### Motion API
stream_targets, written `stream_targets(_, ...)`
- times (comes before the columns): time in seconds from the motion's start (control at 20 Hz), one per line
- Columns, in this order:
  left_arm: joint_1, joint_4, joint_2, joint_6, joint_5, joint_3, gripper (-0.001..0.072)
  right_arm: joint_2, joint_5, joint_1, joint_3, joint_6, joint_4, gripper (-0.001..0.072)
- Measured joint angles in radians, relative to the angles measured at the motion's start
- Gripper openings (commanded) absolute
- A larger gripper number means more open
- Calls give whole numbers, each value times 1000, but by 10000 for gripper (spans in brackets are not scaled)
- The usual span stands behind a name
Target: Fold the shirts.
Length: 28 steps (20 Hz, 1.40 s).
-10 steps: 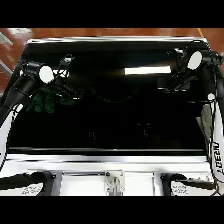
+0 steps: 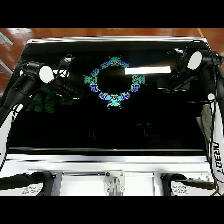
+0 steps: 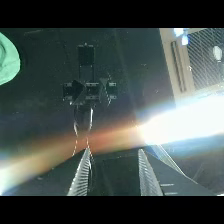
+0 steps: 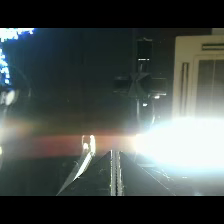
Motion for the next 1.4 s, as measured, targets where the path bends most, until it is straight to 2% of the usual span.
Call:
stream_targets(0.6, 0, 0, -1, 0, 32, 0, 393, 0, -2, 0, 0, 0, 1, 63)
stream_targets(0.9, 12, 0, -28, -3, 70, 1, 389, 0, -114, 0, 0, 0, 2, 63)
stream_targets(1.0, 39, 13, -37, -10, 87, 2, 309, 0, -152, 0, 0, 1, 3, 63)
stream_targets(1.05, 63, 24, -40, -11, 96, 2, 311, 0, -171, 0, 0, 1, 3, 63)
stream_targets(1.15, 134, 60, -46, -37, 116, 6, 367, 0, -208, 0, 0, 1, 3, 63)
stream_targets(1.2, 179, 73, -50, -56, 120, 11, 585, 0, -229, 0, 0, 2, 10, 63)
stream_targets(1.25, 231, 79, -56, -80, 126, 18, 682, 0, -245, 0, 0, 2, 18, 63)
stream_targets(1.4, 381, 89, -85, -140, 139, 36, 681, 0, -285, 0, 0, 4, 50, 63)
